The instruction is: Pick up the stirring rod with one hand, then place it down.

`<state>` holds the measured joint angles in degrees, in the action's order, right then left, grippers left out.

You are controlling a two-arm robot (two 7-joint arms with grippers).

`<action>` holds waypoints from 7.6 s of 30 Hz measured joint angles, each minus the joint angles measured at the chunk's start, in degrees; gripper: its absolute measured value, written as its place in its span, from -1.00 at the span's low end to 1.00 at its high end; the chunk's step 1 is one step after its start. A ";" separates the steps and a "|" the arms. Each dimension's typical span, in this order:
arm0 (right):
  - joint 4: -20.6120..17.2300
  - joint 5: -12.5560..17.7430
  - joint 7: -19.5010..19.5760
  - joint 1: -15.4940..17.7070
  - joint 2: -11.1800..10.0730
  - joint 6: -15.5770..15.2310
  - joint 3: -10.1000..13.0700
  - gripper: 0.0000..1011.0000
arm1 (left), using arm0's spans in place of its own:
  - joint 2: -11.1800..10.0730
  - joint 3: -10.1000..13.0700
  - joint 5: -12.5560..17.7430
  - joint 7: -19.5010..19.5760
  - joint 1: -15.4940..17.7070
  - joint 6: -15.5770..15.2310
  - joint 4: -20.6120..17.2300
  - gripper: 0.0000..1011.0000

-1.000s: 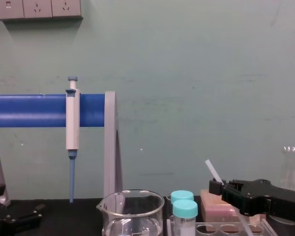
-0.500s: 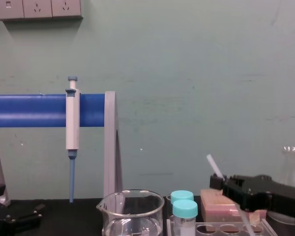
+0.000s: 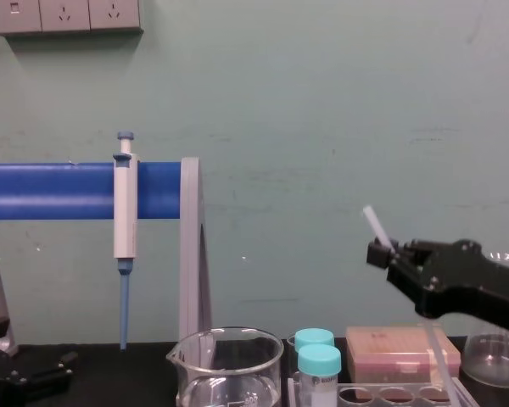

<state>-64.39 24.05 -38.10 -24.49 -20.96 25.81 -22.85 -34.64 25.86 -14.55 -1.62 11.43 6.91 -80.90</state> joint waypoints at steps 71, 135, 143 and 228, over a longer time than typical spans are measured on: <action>-4.26 4.00 2.05 9.10 5.32 13.22 11.37 -0.85 | 0.00 0.00 0.00 0.00 0.00 0.00 0.00 0.98; -4.20 4.00 1.97 9.04 5.32 13.33 11.33 -0.85 | 0.00 0.00 0.00 0.00 0.00 0.00 0.00 0.98; -4.20 4.00 1.97 9.04 5.32 13.32 11.33 -0.85 | 0.00 0.00 0.00 0.00 0.00 0.00 0.00 0.98; 10.30 10.09 -9.95 1.93 7.55 7.88 7.96 -0.85 | 0.00 0.00 0.00 0.00 0.00 0.00 0.00 0.98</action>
<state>-54.08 34.15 -48.05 -22.55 -13.41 33.69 -14.89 -34.64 25.86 -14.55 -1.62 11.43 6.91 -80.90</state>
